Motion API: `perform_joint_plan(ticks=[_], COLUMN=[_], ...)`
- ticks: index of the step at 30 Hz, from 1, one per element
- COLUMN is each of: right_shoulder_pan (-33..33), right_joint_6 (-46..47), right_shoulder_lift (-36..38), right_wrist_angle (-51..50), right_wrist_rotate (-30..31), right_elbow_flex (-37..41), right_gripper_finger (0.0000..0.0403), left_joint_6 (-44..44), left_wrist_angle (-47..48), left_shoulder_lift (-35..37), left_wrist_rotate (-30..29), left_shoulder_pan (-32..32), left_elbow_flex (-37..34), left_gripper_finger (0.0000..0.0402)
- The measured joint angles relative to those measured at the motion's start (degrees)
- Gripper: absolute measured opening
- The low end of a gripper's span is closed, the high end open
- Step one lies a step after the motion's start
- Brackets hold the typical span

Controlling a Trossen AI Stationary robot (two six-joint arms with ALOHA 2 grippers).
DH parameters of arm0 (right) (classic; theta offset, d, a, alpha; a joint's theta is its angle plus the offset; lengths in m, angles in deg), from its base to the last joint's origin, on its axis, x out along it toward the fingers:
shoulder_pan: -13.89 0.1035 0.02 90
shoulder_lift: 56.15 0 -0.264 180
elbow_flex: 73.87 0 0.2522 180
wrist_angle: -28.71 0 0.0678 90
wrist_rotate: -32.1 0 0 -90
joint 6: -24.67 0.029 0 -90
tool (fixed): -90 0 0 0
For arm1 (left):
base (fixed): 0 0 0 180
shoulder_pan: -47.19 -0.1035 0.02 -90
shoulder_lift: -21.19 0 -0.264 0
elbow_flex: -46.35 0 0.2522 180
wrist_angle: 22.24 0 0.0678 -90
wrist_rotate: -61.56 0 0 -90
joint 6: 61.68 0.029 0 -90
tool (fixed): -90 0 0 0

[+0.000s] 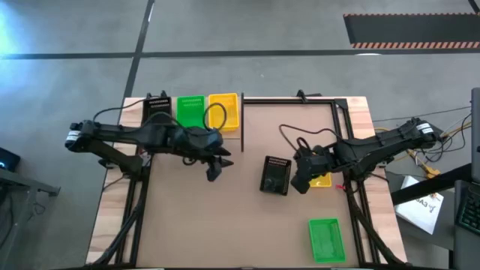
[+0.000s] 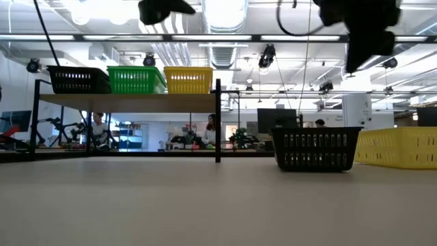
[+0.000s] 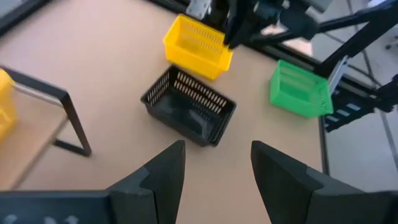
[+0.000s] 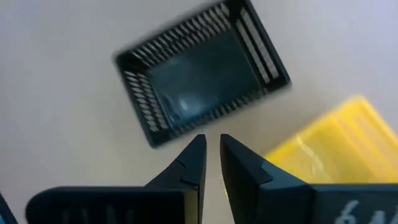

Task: Stack baskets on shelf by color
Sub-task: Stack the yellow bin on top of the other yellow bins on the shelf

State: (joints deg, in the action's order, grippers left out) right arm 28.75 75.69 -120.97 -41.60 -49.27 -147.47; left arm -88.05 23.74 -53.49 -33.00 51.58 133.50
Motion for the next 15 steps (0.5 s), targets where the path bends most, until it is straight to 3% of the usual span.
perform_joint_plan(ticks=[5, 9, 15], right_shoulder_pan=[2.77, 6.75, 11.63], right_joint_6=[5.66, 4.82, 0.44], right_shoulder_lift=[4.14, 7.24, 10.41], right_wrist_angle=[-3.50, -7.56, -7.55], right_wrist_rotate=[-3.76, -7.48, -8.64], right_elbow_flex=[4.46, 7.51, 12.11], right_gripper_finger=[0.0038, 0.0043, 0.0094], left_joint_6=[-0.28, -0.24, 0.20], left_wrist_angle=[-3.99, -4.63, -4.85], left_shoulder_lift=[-2.66, -3.92, -3.97], left_wrist_rotate=[2.03, 4.09, 4.24], left_shoulder_pan=[0.17, 0.17, 0.17], left_elbow_flex=[-2.60, -2.63, -2.61], left_gripper_finger=[0.0168, 0.0168, 0.0168])
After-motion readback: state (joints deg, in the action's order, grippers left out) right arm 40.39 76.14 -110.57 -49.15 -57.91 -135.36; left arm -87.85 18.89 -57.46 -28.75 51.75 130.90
